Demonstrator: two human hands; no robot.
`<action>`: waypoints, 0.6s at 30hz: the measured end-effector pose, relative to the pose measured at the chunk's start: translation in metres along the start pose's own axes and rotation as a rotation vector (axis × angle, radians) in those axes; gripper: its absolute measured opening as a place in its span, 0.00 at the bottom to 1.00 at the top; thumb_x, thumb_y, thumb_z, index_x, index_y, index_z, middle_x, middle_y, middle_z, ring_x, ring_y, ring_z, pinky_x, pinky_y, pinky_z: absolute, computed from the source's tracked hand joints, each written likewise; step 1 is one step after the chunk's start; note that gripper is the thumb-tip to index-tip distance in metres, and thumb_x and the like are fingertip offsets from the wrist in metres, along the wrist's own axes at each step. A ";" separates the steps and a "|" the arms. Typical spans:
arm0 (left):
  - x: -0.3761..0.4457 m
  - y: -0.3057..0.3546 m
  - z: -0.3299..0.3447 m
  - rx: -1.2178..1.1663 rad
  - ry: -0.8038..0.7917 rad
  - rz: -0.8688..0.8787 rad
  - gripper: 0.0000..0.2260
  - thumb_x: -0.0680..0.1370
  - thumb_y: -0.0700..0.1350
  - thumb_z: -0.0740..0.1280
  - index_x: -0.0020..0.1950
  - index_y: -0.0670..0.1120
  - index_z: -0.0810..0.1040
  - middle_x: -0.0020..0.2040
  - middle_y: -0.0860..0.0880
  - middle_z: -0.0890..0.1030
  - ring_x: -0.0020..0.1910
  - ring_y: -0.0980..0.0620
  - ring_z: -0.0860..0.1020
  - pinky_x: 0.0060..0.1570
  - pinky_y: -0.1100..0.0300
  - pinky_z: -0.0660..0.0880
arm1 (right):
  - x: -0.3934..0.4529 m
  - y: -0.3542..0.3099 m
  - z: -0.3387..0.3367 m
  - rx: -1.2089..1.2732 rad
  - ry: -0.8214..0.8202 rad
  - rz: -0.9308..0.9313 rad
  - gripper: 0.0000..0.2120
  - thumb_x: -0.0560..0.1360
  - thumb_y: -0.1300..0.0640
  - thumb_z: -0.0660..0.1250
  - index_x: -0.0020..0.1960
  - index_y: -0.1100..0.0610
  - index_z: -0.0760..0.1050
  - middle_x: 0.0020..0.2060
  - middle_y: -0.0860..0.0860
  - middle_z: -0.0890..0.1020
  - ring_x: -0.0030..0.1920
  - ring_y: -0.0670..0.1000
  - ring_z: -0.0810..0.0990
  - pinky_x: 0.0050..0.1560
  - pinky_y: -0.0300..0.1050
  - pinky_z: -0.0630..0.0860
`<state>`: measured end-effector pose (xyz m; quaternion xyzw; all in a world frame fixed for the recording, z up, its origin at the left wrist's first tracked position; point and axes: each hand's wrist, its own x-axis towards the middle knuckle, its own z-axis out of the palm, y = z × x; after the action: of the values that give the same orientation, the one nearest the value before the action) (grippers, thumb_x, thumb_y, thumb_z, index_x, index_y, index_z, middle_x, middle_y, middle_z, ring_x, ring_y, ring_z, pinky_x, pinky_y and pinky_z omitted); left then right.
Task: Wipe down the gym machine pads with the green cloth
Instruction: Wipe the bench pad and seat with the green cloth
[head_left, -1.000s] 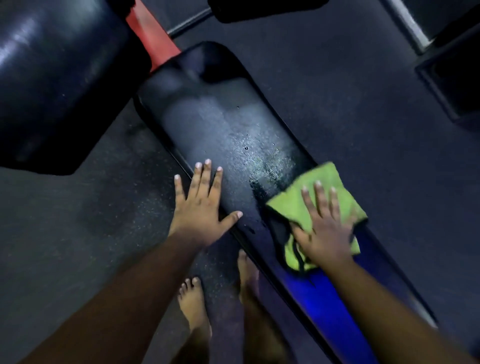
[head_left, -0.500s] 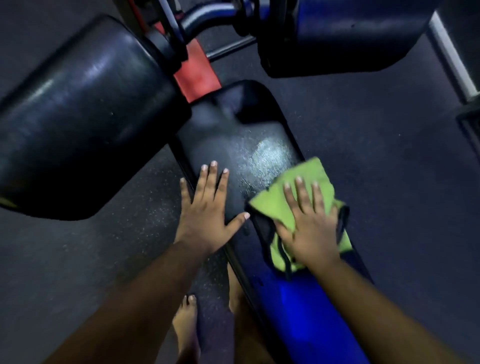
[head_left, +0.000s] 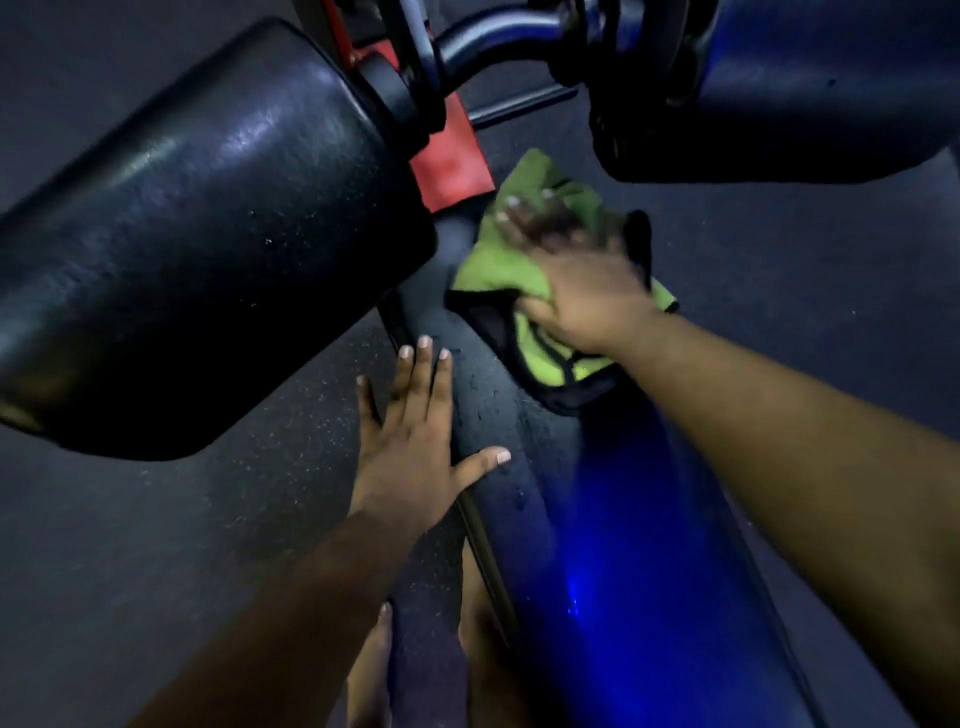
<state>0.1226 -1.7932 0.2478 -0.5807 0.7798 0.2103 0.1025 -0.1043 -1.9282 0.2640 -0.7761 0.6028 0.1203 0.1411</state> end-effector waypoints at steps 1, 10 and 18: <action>0.000 0.001 -0.001 -0.001 -0.003 0.004 0.52 0.73 0.79 0.47 0.82 0.45 0.36 0.82 0.45 0.34 0.82 0.45 0.39 0.77 0.31 0.44 | 0.003 0.009 0.000 0.037 0.001 0.123 0.38 0.78 0.35 0.59 0.83 0.41 0.48 0.83 0.49 0.49 0.82 0.58 0.46 0.75 0.75 0.47; -0.034 0.013 0.021 -0.049 0.024 -0.009 0.41 0.80 0.71 0.46 0.83 0.44 0.42 0.84 0.45 0.41 0.83 0.47 0.43 0.78 0.34 0.50 | 0.027 -0.088 -0.013 -0.036 -0.054 -0.223 0.34 0.79 0.39 0.62 0.82 0.46 0.57 0.83 0.50 0.48 0.82 0.62 0.42 0.75 0.76 0.45; -0.049 0.003 0.024 -0.017 0.002 0.017 0.42 0.80 0.71 0.46 0.83 0.44 0.41 0.84 0.44 0.42 0.83 0.46 0.44 0.77 0.32 0.51 | -0.002 -0.047 0.006 0.071 0.117 0.270 0.37 0.74 0.36 0.57 0.81 0.43 0.56 0.83 0.55 0.52 0.80 0.64 0.54 0.75 0.75 0.48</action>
<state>0.1323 -1.7393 0.2473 -0.5750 0.7830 0.2174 0.0949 -0.0592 -1.9133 0.2623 -0.6880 0.7128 0.0715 0.1159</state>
